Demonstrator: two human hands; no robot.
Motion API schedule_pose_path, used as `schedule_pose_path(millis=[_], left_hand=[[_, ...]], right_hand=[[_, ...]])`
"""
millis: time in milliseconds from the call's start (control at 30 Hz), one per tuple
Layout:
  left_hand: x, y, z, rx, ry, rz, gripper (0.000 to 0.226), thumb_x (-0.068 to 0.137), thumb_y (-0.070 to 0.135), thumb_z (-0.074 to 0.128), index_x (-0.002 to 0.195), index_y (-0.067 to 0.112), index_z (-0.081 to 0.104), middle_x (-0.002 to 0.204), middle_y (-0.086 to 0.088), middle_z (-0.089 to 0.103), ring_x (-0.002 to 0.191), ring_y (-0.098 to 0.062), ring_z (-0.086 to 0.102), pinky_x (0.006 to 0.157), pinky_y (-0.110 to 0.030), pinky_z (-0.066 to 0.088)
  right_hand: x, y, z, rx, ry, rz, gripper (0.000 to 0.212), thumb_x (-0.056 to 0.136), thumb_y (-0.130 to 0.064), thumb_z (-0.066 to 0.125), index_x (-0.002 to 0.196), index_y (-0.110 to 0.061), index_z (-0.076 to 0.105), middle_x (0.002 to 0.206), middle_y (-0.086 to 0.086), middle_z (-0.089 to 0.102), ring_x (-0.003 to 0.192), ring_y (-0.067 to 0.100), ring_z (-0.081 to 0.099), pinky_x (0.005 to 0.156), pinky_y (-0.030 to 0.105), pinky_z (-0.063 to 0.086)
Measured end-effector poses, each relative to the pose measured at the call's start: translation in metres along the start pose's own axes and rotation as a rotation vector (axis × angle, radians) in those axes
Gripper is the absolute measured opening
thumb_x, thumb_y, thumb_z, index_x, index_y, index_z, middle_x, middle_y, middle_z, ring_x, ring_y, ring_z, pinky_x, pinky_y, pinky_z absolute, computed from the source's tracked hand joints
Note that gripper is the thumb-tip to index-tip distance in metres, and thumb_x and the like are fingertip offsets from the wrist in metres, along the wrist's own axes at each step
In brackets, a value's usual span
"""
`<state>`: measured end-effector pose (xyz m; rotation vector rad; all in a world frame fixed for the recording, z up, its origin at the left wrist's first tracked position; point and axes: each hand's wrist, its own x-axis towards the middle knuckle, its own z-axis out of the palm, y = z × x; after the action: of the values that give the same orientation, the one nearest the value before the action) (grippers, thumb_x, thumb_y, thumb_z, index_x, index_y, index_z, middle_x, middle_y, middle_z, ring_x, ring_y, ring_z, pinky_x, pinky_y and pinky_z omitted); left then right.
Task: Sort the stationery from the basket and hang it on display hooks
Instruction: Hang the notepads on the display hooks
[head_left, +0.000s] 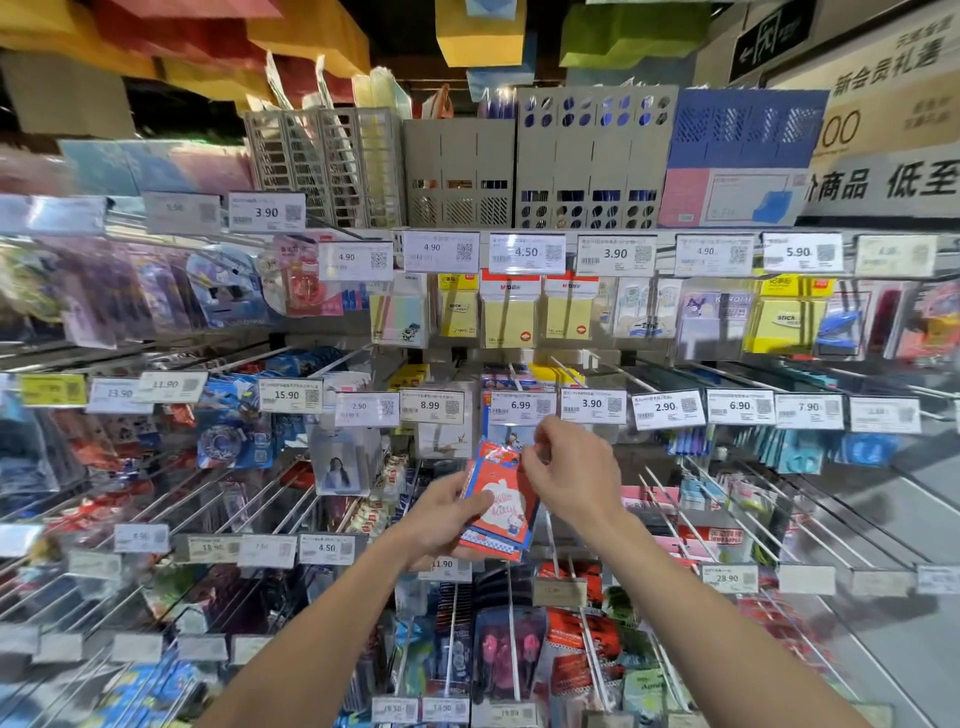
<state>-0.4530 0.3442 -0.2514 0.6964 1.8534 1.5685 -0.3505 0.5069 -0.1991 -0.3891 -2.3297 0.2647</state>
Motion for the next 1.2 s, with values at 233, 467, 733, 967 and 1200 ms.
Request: schedule_pose_path(millis=[233, 467, 733, 967, 1200], left_hand=[[0.005, 0.01, 0.001, -0.107, 0.061, 0.028, 0.02, 0.107, 0.025, 0.056, 0.126, 0.022, 0.061, 0.11, -0.008, 0.079, 0.099, -0.032, 0.076, 0.078, -0.052, 0.063], [0.01, 0.024, 0.006, -0.162, 0.067, 0.046, 0.022, 0.106, 0.026, 0.057, 0.128, 0.03, 0.058, 0.108, -0.004, 0.079, 0.094, -0.026, 0.077, 0.065, -0.04, 0.062], [0.021, 0.028, 0.011, -0.181, 0.101, 0.07, 0.023, 0.105, 0.024, 0.059, 0.128, 0.026, 0.058, 0.107, -0.003, 0.079, 0.094, -0.025, 0.078, 0.067, -0.041, 0.063], [0.023, 0.029, 0.006, -0.213, 0.079, 0.107, 0.023, 0.104, 0.024, 0.06, 0.127, 0.028, 0.059, 0.113, -0.007, 0.078, 0.1, -0.03, 0.076, 0.067, -0.041, 0.063], [0.034, 0.037, 0.009, -0.146, 0.095, 0.058, 0.021, 0.105, 0.029, 0.059, 0.125, 0.026, 0.059, 0.107, -0.006, 0.079, 0.095, -0.028, 0.077, 0.068, -0.041, 0.062]], right_hand=[[0.03, 0.008, -0.02, -0.378, 0.081, -0.295, 0.057, 0.073, -0.034, 0.08, 0.125, -0.024, 0.061, 0.127, 0.001, 0.062, 0.124, 0.034, 0.049, 0.084, 0.046, 0.045], [0.043, 0.025, -0.036, -0.395, 0.118, -0.434, 0.023, 0.087, -0.026, 0.071, 0.109, -0.022, 0.066, 0.104, -0.008, 0.071, 0.115, 0.027, 0.05, 0.077, 0.041, 0.038], [0.063, 0.008, -0.053, -0.401, 0.034, -0.307, 0.015, 0.096, -0.027, 0.058, 0.107, -0.021, 0.066, 0.112, -0.004, 0.063, 0.112, 0.03, 0.041, 0.074, 0.04, 0.032], [0.069, 0.002, -0.054, -0.357, -0.054, -0.226, 0.019, 0.103, -0.032, 0.049, 0.116, -0.025, 0.062, 0.12, -0.008, 0.063, 0.12, 0.027, 0.036, 0.086, 0.046, 0.037], [0.073, 0.005, -0.05, -0.319, -0.059, -0.215, 0.017, 0.105, -0.034, 0.045, 0.108, -0.026, 0.06, 0.111, -0.009, 0.071, 0.111, 0.027, 0.043, 0.078, 0.043, 0.037]])
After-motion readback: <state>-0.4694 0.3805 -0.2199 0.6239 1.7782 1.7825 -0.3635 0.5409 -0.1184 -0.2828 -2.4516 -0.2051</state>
